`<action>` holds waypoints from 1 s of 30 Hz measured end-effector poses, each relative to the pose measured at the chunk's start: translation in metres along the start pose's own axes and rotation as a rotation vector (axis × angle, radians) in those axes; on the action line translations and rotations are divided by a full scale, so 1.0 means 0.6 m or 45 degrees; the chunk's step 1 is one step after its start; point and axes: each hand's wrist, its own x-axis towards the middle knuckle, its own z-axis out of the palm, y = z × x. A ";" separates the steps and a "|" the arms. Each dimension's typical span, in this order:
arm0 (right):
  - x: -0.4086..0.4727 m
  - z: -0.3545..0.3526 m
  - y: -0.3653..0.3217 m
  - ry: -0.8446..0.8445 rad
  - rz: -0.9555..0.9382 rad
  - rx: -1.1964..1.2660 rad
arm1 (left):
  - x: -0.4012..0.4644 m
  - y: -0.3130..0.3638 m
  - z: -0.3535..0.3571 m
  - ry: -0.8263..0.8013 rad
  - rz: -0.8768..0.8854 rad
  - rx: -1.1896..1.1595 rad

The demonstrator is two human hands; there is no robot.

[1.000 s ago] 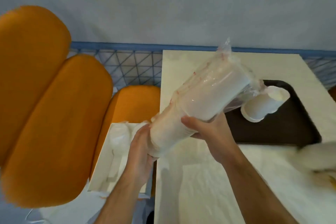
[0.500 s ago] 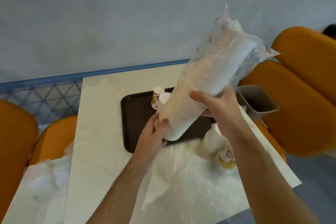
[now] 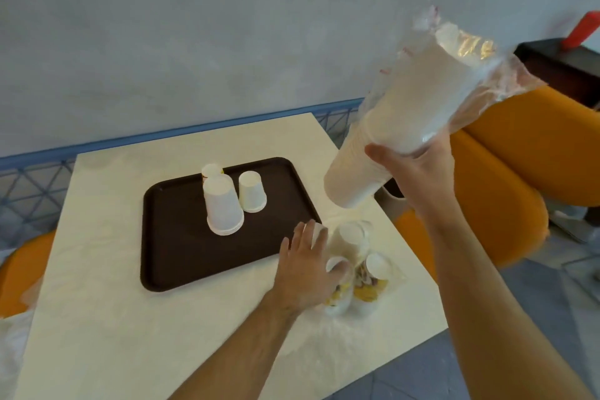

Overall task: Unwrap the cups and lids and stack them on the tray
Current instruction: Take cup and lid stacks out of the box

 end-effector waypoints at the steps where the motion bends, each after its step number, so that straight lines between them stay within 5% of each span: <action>1: 0.001 -0.008 0.016 0.028 0.013 -0.013 | 0.001 -0.004 0.011 -0.029 -0.001 0.054; 17: -0.054 0.003 0.199 -0.059 0.344 -0.181 | -0.007 -0.012 0.035 -0.062 -0.033 0.213; 30: -0.070 0.015 0.189 -0.043 0.406 -0.202 | -0.002 -0.006 0.019 -0.036 -0.033 0.042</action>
